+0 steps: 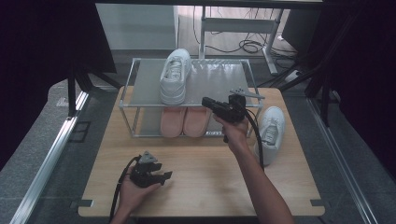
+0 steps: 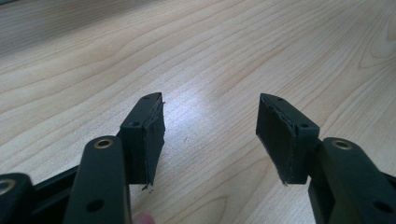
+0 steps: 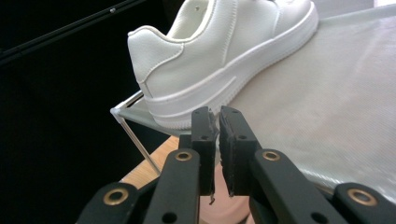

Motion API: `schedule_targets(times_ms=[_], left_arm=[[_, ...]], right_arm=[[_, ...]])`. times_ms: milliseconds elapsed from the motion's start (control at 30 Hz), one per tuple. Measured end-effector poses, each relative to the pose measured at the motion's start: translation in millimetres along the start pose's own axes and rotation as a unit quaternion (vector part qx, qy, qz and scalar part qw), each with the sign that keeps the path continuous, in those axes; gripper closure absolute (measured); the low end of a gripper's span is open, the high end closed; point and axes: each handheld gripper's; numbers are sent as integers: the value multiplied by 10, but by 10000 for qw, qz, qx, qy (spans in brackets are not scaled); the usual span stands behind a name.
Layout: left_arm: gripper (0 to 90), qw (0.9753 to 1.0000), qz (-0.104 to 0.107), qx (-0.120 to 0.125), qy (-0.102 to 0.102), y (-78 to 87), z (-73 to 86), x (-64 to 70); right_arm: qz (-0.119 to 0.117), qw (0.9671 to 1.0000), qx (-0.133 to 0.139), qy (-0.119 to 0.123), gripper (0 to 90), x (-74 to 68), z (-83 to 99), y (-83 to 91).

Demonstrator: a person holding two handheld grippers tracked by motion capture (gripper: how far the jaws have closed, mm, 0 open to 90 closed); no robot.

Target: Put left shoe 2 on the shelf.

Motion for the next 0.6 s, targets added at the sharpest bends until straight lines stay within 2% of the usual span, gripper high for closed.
schedule_targets(times_ms=[300,600], left_arm=[[424,10000,-1,-7,-5,-9,-1,4],[424,10000,0,0,-5,-11,-1,5]], right_arm=[[86,10000,48,18,779,84,154,228],[113,9999,64,50,763,125,302,377]])
Point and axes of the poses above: each handheld gripper's, and its own axes: y roughly backward along the jaws, z roughly out of its underside, x roughly to its right, and after that the axes turned 6 degrees about -x, right-handed
